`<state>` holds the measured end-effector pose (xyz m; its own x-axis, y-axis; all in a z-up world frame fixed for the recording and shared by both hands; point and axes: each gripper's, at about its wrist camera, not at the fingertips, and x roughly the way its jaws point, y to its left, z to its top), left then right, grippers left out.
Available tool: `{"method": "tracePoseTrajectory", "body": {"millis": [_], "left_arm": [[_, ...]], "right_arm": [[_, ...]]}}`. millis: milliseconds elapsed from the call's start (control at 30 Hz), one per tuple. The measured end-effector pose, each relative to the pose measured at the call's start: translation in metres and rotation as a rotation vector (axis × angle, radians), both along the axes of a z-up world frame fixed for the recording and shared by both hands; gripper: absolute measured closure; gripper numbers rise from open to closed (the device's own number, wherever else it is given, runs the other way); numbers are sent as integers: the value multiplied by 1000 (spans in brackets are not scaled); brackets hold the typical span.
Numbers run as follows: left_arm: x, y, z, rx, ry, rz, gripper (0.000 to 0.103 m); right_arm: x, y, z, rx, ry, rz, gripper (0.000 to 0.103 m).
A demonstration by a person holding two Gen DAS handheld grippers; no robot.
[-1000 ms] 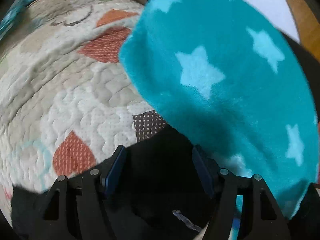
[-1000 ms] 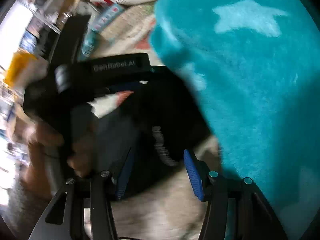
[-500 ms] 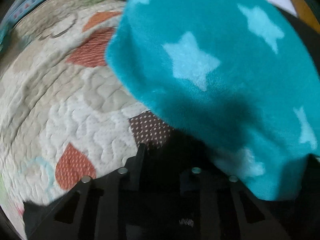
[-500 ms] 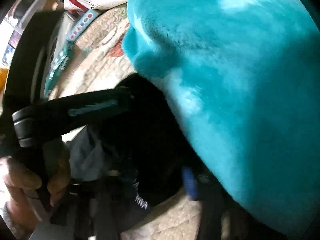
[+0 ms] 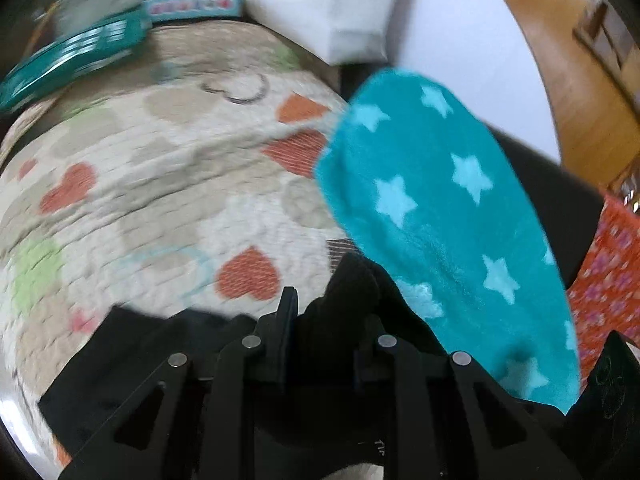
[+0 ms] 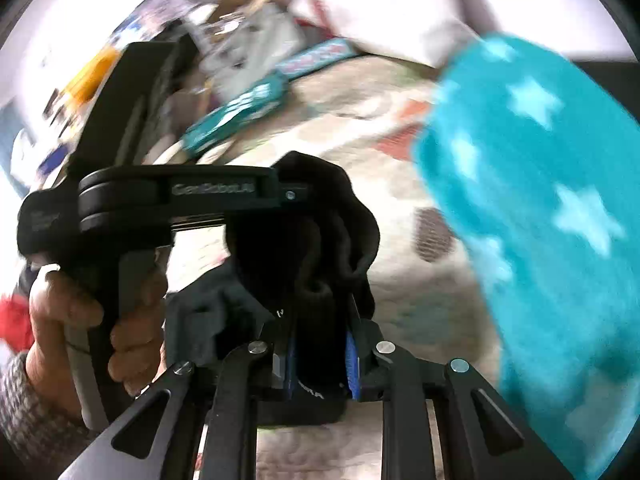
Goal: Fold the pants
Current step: 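Lower the folded pants onto the quilt with both grippers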
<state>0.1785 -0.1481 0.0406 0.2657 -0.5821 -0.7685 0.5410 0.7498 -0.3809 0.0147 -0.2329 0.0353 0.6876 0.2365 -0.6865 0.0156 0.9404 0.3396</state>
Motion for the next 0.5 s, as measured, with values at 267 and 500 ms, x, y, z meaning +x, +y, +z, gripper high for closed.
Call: {"method": "tracePoseTrajectory", "body": {"millis": [267,500], "left_arm": [[-24,140,-11,-93,44,244,86],[-32,218,-45,-187,109,388,88]], "right_arm": [[18,115,-8,-151,12,305,82],[32,190,-44,-297,44,451,82]]}}
